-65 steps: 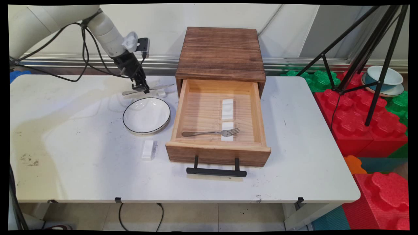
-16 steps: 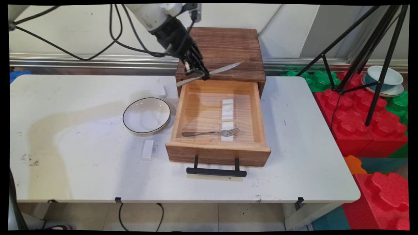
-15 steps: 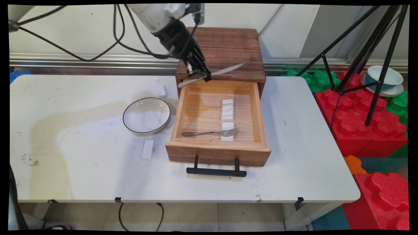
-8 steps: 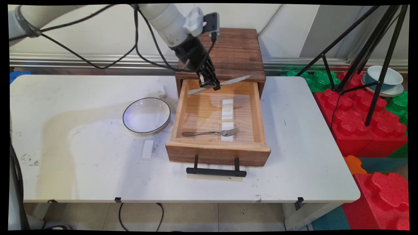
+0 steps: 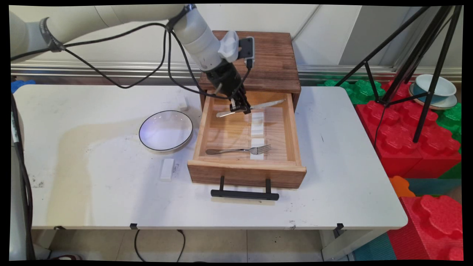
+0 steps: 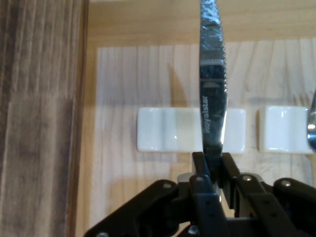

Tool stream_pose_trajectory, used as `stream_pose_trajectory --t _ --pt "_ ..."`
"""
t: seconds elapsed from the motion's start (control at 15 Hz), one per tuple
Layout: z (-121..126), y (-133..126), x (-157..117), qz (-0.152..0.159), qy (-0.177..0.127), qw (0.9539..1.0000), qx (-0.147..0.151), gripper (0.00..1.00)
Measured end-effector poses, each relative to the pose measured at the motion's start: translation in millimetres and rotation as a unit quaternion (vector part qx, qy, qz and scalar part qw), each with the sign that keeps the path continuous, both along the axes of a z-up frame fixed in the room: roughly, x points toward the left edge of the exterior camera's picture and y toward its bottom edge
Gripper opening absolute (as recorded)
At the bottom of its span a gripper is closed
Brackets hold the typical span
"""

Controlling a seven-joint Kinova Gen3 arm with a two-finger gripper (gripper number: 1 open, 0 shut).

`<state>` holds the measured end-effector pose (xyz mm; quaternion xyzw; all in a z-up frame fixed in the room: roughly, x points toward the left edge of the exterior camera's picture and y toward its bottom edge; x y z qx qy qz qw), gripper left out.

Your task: Place the picked object into the drawer

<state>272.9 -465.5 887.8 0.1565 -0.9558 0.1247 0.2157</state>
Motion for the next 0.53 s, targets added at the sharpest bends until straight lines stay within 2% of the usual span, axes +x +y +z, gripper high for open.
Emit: stream_pose_trajectory --t 0.53 --pt "-32.4 -8.4 -1.6 0.005 -0.012 0.9999 0.009 0.0"
